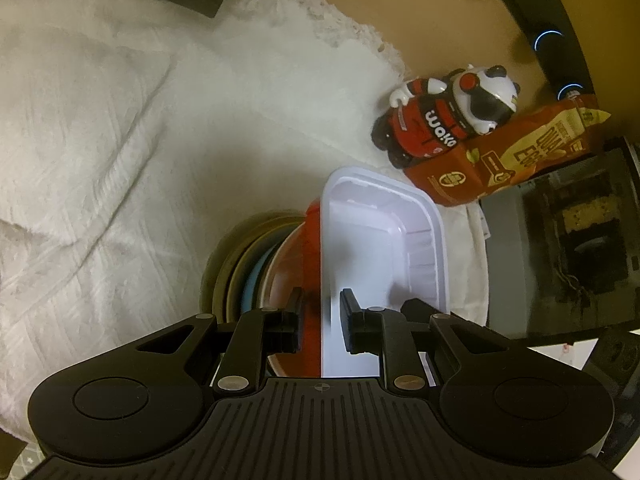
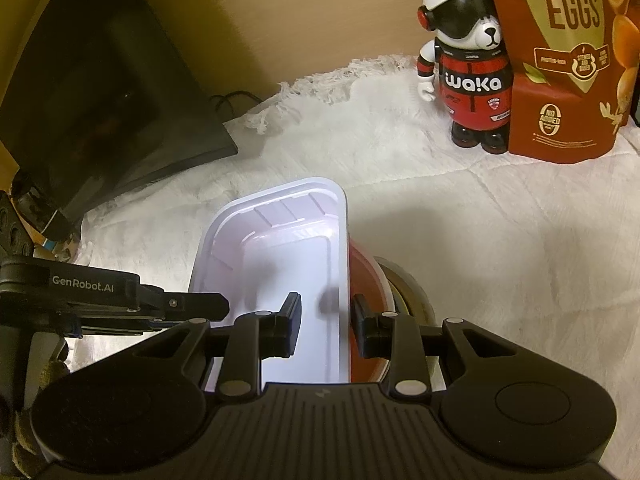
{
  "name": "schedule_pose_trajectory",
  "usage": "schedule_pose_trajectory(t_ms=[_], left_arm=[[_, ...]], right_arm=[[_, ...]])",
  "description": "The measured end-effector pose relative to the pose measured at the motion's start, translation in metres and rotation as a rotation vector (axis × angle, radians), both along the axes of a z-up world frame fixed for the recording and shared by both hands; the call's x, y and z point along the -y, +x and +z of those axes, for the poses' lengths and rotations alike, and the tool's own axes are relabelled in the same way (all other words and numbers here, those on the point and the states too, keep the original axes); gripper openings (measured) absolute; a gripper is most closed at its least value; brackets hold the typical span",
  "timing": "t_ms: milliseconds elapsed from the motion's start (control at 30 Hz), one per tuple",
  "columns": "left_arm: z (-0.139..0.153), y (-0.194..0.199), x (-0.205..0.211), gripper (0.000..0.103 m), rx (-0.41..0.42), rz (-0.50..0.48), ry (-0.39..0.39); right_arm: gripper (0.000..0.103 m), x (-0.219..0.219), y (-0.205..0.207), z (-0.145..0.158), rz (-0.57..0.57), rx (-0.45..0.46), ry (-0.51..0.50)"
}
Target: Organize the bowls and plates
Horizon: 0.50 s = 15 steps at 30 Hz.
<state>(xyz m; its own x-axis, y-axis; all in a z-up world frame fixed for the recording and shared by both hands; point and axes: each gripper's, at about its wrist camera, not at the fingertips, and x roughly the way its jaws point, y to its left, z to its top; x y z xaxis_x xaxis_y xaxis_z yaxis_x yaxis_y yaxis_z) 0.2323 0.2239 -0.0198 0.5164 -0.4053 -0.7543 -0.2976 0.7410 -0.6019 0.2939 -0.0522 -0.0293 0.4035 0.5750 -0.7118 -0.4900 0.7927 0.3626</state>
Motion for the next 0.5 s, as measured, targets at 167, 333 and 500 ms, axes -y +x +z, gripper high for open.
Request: schedule_pose_trajectory(t_ms=[167, 333, 500], left_arm=[[0.004, -0.009, -0.007, 0.021, 0.035, 0.005, -0.008], [0.005, -0.014, -0.012, 0.021, 0.066, -0.025, -0.026], [0.006, -0.009, -0.011, 0.021, 0.083, -0.067, -0.003]], right_arm=[[0.028, 0.002, -0.008, 0.003, -0.034, 0.016, -0.003], [0.028, 0.005, -0.023, 0.003, -0.066, 0.022, -0.005], [0.028, 0.004, -0.030, -0.001, -0.122, 0.062, -0.037]])
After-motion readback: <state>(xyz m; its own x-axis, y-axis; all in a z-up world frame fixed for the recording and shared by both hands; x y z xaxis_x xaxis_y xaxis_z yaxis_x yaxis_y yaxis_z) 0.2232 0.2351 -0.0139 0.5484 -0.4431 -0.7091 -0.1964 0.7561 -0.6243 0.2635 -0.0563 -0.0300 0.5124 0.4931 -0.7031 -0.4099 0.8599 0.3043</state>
